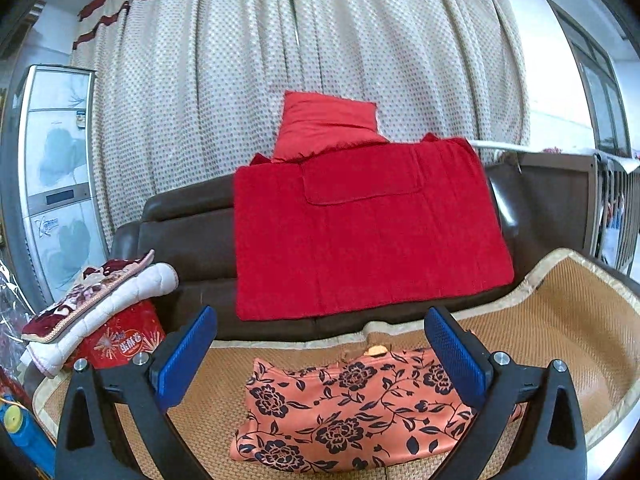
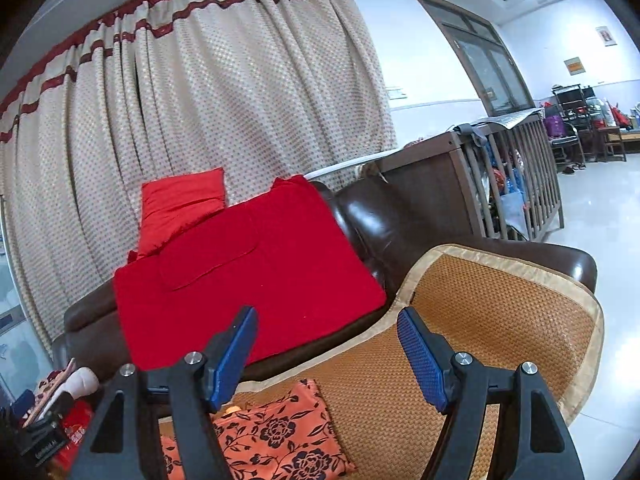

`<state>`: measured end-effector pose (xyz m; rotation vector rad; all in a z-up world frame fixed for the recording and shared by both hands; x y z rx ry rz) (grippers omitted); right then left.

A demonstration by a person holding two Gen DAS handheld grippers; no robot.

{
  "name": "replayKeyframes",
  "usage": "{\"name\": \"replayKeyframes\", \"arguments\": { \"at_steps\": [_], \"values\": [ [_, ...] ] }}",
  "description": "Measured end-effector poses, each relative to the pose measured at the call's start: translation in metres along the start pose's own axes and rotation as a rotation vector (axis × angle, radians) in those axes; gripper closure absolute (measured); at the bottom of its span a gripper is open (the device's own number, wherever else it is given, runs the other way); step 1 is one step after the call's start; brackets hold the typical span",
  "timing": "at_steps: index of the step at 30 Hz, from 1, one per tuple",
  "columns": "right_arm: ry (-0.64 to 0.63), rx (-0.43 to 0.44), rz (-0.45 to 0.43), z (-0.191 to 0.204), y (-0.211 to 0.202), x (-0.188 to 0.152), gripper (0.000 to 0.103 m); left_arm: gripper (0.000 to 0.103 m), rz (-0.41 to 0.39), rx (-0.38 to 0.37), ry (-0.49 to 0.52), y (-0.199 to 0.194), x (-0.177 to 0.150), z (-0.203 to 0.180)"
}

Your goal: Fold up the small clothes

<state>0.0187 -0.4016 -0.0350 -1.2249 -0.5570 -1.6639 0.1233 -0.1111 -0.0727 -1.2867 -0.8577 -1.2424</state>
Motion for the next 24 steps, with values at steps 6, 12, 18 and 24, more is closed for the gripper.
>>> {"name": "replayKeyframes", "arguments": {
  "at_steps": [6,12,18,24],
  "values": [
    [-0.029,-0.002,-0.027,0.011,-0.014,0.002,0.027,0.000,-0.022,-0.007,-0.032,-0.007,0.006,0.004],
    [-0.083,0.007,-0.057,0.029,-0.021,-0.005,0.027,0.000,-0.010,-0.004,-0.031,0.000,-0.006,0.003],
    [-0.160,0.059,0.030,0.056,0.001,-0.038,0.027,0.000,0.071,0.013,-0.006,0.024,-0.034,0.006],
    [-0.241,0.082,0.117,0.079,0.015,-0.078,0.027,0.000,0.122,0.038,0.011,0.039,-0.059,0.013]
  ]
}}
Point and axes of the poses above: each gripper's, at about its wrist camera, not at the fingertips, and y roughly the way its jaws point, z to its left, x to its top, the point moved 5 cm from there along y, roughly the way its jaws point, and after that the axes turned 2 degrees about -z, right-handed, at the moved point
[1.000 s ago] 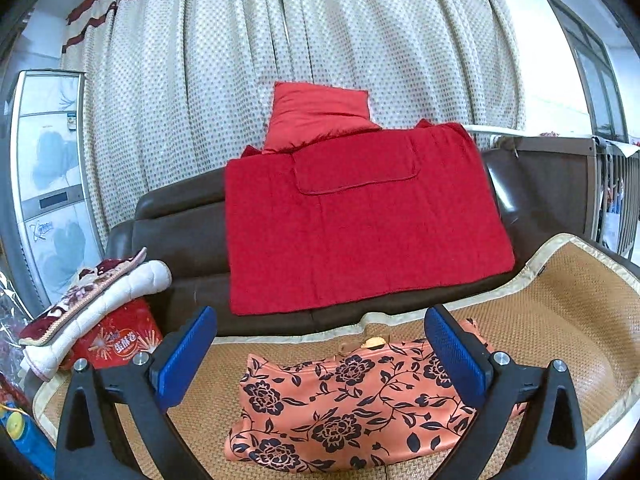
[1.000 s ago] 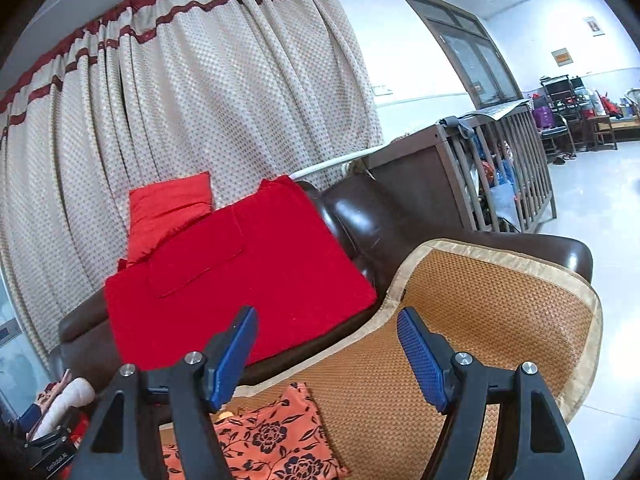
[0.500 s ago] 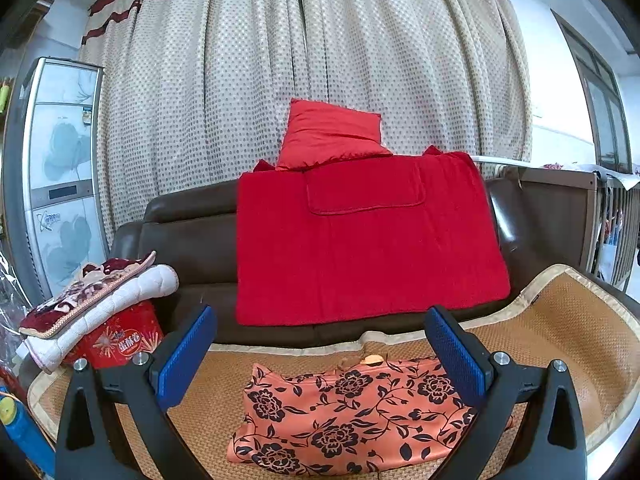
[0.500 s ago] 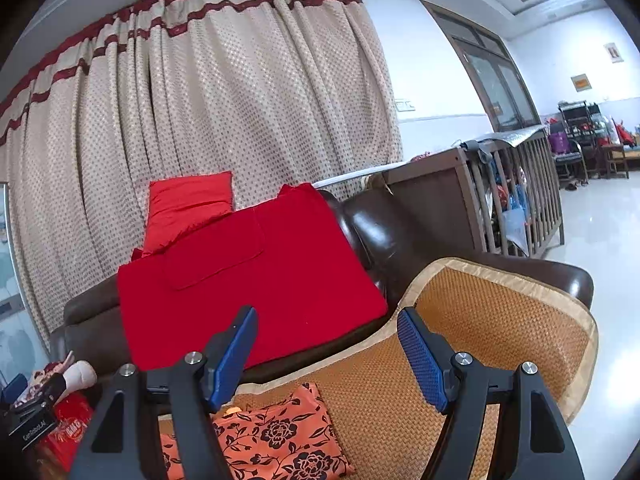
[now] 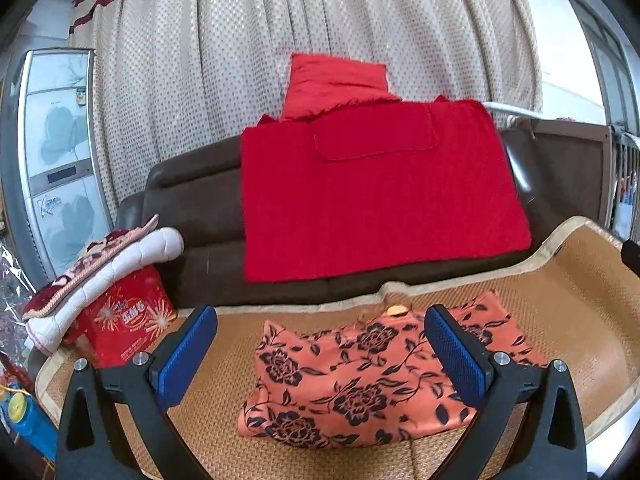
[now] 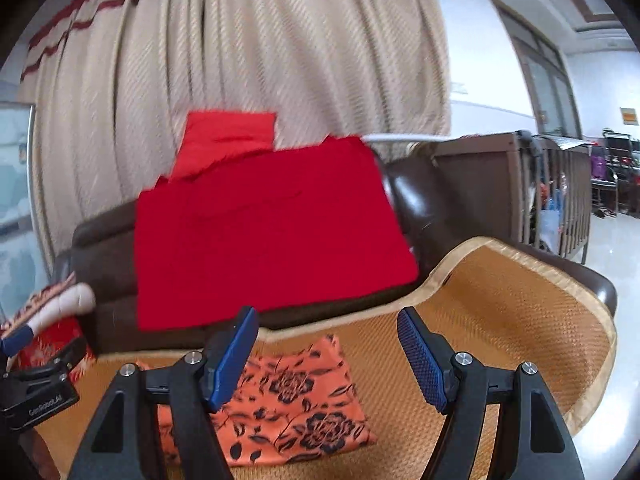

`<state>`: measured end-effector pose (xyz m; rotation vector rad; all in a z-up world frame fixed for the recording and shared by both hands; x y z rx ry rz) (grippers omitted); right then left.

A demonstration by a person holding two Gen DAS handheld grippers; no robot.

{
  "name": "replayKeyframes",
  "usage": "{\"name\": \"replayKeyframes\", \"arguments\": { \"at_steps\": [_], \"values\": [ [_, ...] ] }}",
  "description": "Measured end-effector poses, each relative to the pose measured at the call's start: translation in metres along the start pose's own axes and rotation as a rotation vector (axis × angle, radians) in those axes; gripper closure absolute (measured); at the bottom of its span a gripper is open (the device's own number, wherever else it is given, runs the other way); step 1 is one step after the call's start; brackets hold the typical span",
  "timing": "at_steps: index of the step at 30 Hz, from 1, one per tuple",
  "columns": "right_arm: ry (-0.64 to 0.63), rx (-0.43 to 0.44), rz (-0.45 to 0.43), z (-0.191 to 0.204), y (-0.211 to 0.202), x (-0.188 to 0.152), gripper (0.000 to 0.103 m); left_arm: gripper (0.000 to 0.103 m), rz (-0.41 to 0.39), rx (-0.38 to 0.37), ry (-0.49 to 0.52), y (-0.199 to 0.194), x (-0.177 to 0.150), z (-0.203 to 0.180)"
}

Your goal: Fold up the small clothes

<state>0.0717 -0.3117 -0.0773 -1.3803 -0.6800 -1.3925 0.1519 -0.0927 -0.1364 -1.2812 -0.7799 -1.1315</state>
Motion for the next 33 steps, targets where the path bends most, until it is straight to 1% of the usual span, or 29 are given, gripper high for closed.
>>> {"name": "replayKeyframes", "arguments": {
  "at_steps": [4,7,8,9,10,11,14,15,16,17,18,19,20,21,22,23,25,27,28,30,33],
  "values": [
    [-0.033,0.039,0.054,0.018,0.018,-0.019,0.027,0.000,0.065,0.012,-0.048,0.018,-0.022,0.020],
    [-0.010,0.105,0.130,0.030,0.040,-0.040,0.027,0.000,0.166,0.013,-0.134,0.042,-0.048,0.043],
    [0.001,0.143,0.168,0.035,0.052,-0.048,0.029,0.000,0.204,0.021,-0.173,0.051,-0.059,0.053],
    [0.022,0.206,0.225,0.042,0.068,-0.061,0.029,0.000,0.243,0.039,-0.206,0.059,-0.072,0.063],
    [0.040,0.237,0.250,0.046,0.077,-0.067,0.032,0.000,0.288,0.060,-0.241,0.068,-0.085,0.074],
    [0.069,0.275,0.286,0.052,0.092,-0.078,0.033,0.000,0.336,0.080,-0.285,0.076,-0.100,0.086],
    [0.131,0.346,0.378,0.069,0.131,-0.108,0.033,0.000,0.417,0.151,-0.380,0.088,-0.141,0.117],
    [0.141,0.361,0.408,0.074,0.140,-0.117,0.035,0.000,0.436,0.168,-0.396,0.090,-0.151,0.124],
    [0.147,0.382,0.451,0.080,0.151,-0.129,0.040,0.000,0.463,0.178,-0.414,0.094,-0.164,0.130],
    [0.152,0.398,0.491,0.084,0.159,-0.138,0.051,0.000,0.497,0.181,-0.443,0.098,-0.176,0.135],
    [0.163,0.411,0.548,0.089,0.168,-0.149,0.060,0.000,0.518,0.176,-0.472,0.100,-0.184,0.139],
    [0.179,0.416,0.599,0.092,0.178,-0.157,0.069,0.000,0.535,0.168,-0.507,0.103,-0.192,0.142],
    [0.205,0.409,0.634,0.093,0.185,-0.165,0.069,0.000,0.548,0.153,-0.541,0.106,-0.198,0.143],
    [0.221,0.397,0.650,0.092,0.187,-0.170,0.070,0.000,0.557,0.130,-0.562,0.108,-0.201,0.141],
    [0.227,0.380,0.672,0.092,0.191,-0.175,0.070,0.000,0.566,0.100,-0.577,0.111,-0.204,0.138],
    [0.226,0.361,0.691,0.091,0.195,-0.179,0.070,0.002,0.572,0.080,-0.584,0.113,-0.206,0.135],
    [0.231,0.331,0.721,0.089,0.202,-0.188,0.070,0.015,0.567,0.066,-0.577,0.117,-0.205,0.129],
    [0.237,0.307,0.733,0.085,0.205,-0.193,0.070,0.037,0.570,0.046,-0.568,0.124,-0.208,0.122],
    [0.234,0.298,0.731,0.084,0.205,-0.193,0.069,0.041,0.583,0.038,-0.577,0.128,-0.211,0.121],
    [0.222,0.285,0.722,0.081,0.205,-0.192,0.070,0.043,0.606,0.019,-0.623,0.135,-0.215,0.118],
    [0.215,0.278,0.723,0.078,0.204,-0.192,0.070,0.042,0.610,0.028,-0.682,0.143,-0.218,0.118]
  ]
}}
Point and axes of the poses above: each gripper's, at about its wrist camera, not at the fingertips, and y roughly the way its jaws point, z to its left, x to its top, the point moved 5 cm from there along y, roughly the way its jaws point, and after that the axes turned 2 degrees about -z, right-handed, at the moved point
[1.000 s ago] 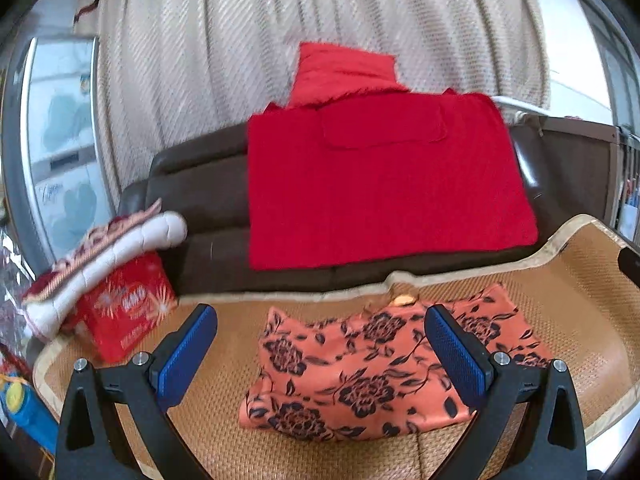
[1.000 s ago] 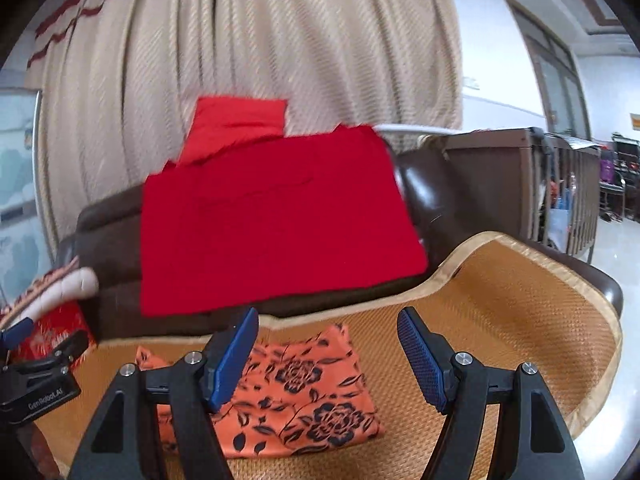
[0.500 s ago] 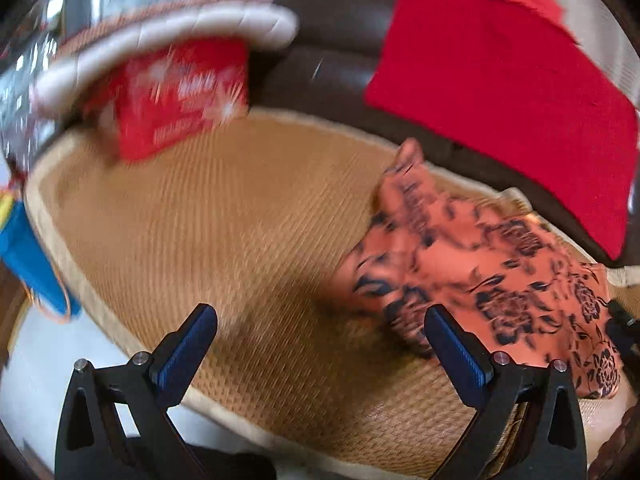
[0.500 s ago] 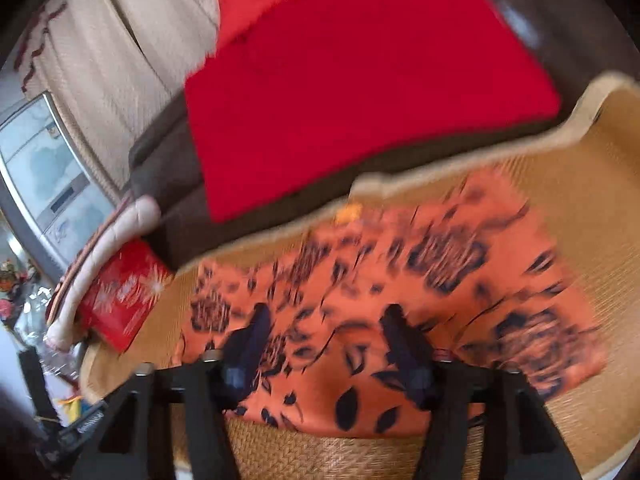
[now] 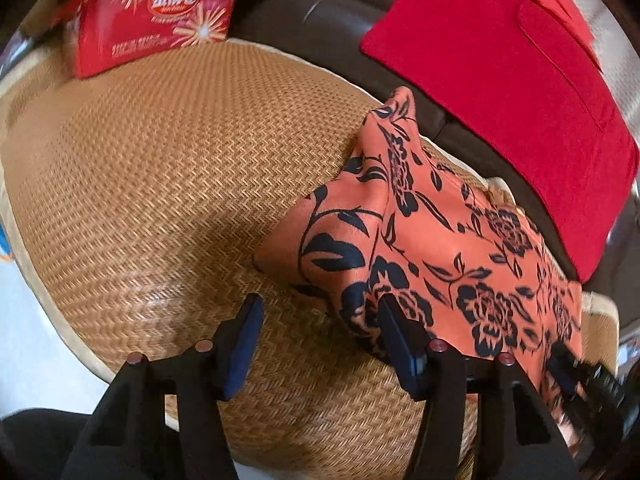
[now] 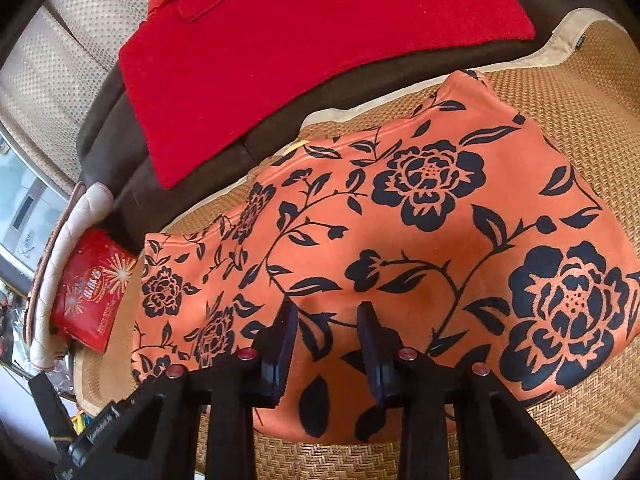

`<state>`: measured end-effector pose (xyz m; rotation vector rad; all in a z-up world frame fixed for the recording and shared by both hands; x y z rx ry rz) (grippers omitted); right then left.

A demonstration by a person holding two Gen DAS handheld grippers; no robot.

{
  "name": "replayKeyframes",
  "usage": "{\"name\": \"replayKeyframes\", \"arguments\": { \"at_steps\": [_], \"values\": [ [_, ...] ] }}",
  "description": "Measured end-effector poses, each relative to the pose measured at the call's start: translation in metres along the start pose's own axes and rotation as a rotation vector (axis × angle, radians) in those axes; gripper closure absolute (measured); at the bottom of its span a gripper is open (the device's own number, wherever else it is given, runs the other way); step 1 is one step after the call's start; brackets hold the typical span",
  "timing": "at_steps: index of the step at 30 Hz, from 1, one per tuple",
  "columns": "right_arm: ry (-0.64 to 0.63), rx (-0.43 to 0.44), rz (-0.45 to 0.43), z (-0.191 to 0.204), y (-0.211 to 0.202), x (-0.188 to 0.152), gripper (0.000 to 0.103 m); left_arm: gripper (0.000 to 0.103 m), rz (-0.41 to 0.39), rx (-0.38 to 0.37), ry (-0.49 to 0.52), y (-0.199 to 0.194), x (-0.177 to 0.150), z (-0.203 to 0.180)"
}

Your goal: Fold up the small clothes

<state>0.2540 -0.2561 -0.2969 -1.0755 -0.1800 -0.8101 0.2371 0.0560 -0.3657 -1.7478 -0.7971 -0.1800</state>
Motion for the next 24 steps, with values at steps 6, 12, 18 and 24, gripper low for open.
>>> {"name": "replayKeyframes", "arguments": {
  "at_steps": [6,12,18,24],
  "values": [
    [-0.003,0.000,-0.003,-0.003,-0.002,0.000,0.069,0.034,0.002,0.019,-0.112,0.019,0.013,0.004],
    [0.007,0.003,0.008,-0.004,0.004,-0.001,0.070,0.034,-0.026,0.051,-0.108,0.029,0.029,-0.004],
    [0.032,0.019,0.001,-0.008,0.000,-0.001,0.071,0.066,-0.040,0.068,-0.049,0.038,0.035,-0.017],
    [0.085,0.044,-0.073,-0.022,-0.020,0.012,0.069,0.075,-0.120,0.057,0.085,0.019,0.049,-0.049]
  ]
}}
Point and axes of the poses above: each gripper's, at about its wrist camera, not at the fingertips, and y roughly the way its jaws point, z to its left, x to its top, the point moved 5 cm from there along y, roughly the way its jaws point, and after that the axes turned 2 degrees about -z, right-handed, at the moved point
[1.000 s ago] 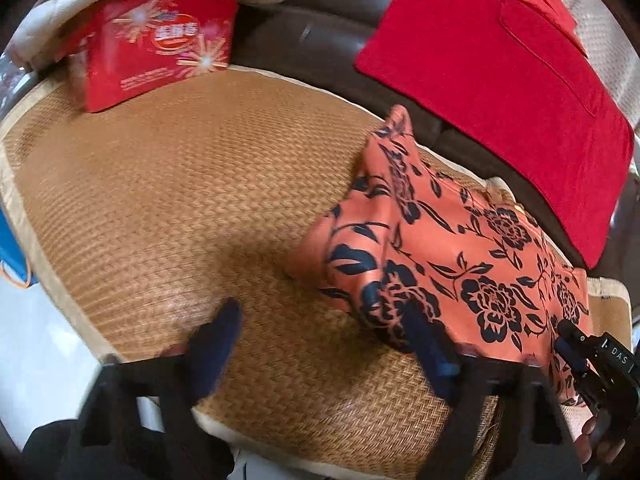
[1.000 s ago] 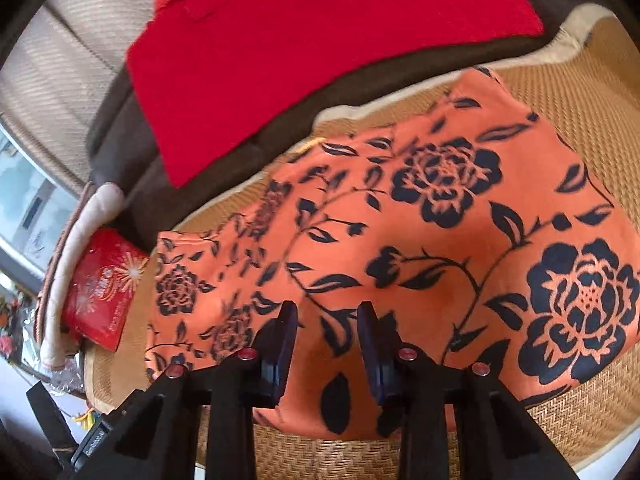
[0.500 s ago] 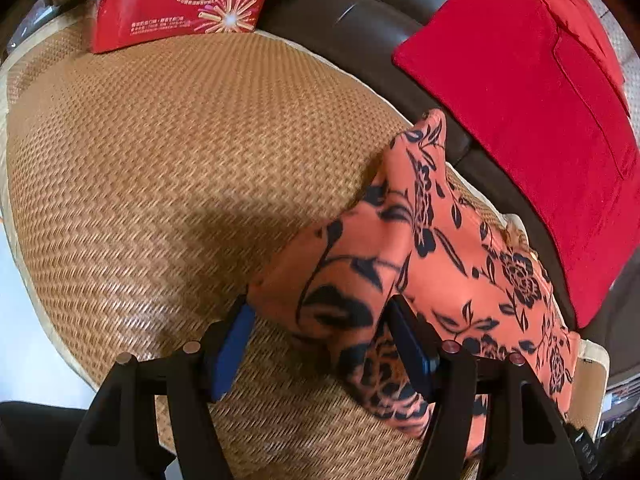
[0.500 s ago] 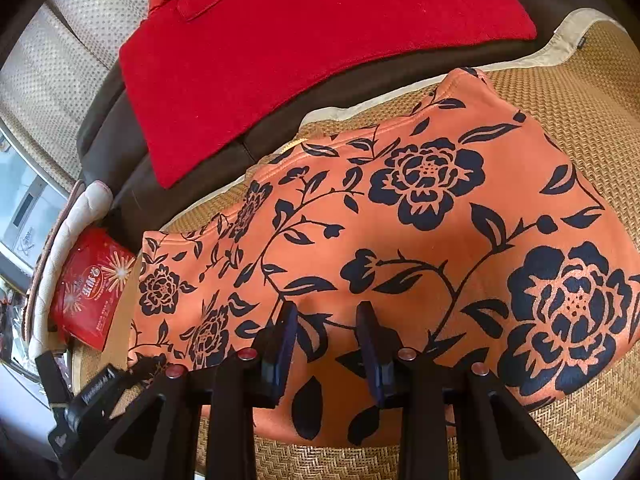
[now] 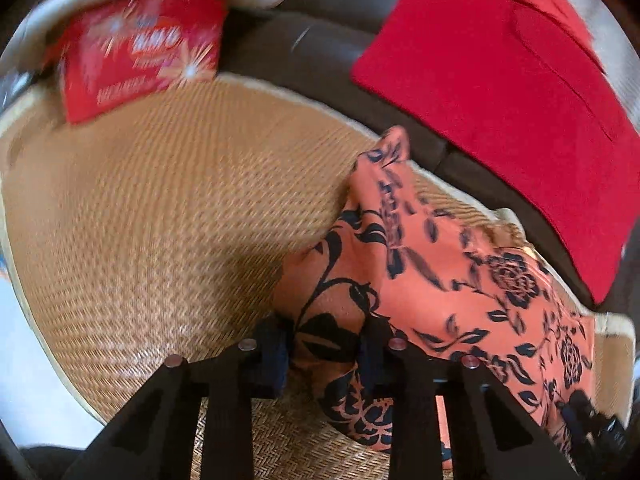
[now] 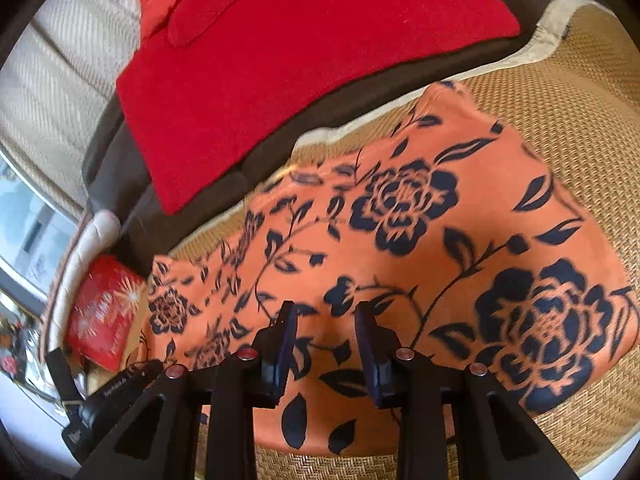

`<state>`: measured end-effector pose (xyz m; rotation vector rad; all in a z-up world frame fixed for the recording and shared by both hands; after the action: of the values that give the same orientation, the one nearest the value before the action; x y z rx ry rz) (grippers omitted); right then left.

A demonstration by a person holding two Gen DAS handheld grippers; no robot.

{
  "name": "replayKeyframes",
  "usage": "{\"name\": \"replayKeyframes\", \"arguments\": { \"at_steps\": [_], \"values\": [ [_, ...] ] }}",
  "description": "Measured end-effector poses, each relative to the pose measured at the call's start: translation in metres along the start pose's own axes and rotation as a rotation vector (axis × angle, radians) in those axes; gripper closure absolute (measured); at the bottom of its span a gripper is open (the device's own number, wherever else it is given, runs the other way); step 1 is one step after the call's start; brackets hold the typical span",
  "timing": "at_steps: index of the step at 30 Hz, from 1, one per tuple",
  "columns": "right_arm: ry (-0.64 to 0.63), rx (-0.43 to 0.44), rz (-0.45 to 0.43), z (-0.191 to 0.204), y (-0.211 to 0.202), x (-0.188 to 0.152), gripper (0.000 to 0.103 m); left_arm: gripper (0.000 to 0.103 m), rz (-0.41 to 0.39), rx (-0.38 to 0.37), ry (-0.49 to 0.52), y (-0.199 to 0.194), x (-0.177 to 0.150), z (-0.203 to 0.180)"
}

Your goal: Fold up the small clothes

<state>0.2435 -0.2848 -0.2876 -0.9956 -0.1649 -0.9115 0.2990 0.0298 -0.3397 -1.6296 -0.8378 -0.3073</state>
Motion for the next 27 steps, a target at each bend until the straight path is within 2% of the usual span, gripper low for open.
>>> {"name": "replayKeyframes", "arguments": {
  "at_steps": [8,12,13,16,19,20,21,24,25,26,27],
  "values": [
    [0.098,0.078,-0.023,-0.021,-0.018,0.019,0.069,0.078,-0.176,-0.100,0.284,-0.065,0.009,-0.070],
    [0.182,0.241,0.012,-0.033,-0.023,0.040,0.067,0.082,-0.215,-0.182,0.425,-0.087,-0.001,-0.120],
    [0.204,0.303,0.042,-0.035,-0.019,0.047,0.067,0.082,-0.212,-0.217,0.468,-0.091,-0.009,-0.138],
    [0.248,0.403,0.100,-0.043,-0.007,0.063,0.067,0.084,-0.186,-0.283,0.556,-0.091,-0.031,-0.176],
    [0.354,0.498,0.169,-0.059,0.013,0.074,0.064,0.084,-0.078,-0.351,0.639,-0.073,-0.058,-0.210],
    [0.389,0.490,0.186,-0.069,0.020,0.076,0.051,0.083,-0.028,-0.386,0.662,-0.067,-0.066,-0.217],
    [0.411,0.479,0.189,-0.075,0.025,0.077,0.046,0.083,-0.004,-0.419,0.671,-0.066,-0.068,-0.219],
    [0.431,0.543,0.197,-0.075,0.030,0.084,0.045,0.073,-0.010,-0.532,0.679,-0.080,-0.058,-0.207],
    [0.415,0.539,0.196,-0.073,0.031,0.086,0.043,0.069,-0.050,-0.583,0.675,-0.093,-0.049,-0.194],
    [0.393,0.527,0.198,-0.070,0.032,0.087,0.041,0.060,-0.089,-0.598,0.667,-0.100,-0.039,-0.183],
    [0.367,0.520,0.207,-0.064,0.035,0.089,0.041,0.045,-0.135,-0.596,0.652,-0.106,-0.028,-0.172]
  ]
}}
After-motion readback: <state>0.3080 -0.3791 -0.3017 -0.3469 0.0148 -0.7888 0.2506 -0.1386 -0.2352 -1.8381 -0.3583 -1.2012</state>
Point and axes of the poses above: each gripper's, at about its wrist camera, not at the fingertips, and y roughly the way its jaws point, z to its left, x to its top, the point moved 5 cm from there along y, roughly the way its jaws point, and after that the axes turned 2 degrees about -z, right-handed, at the moved point
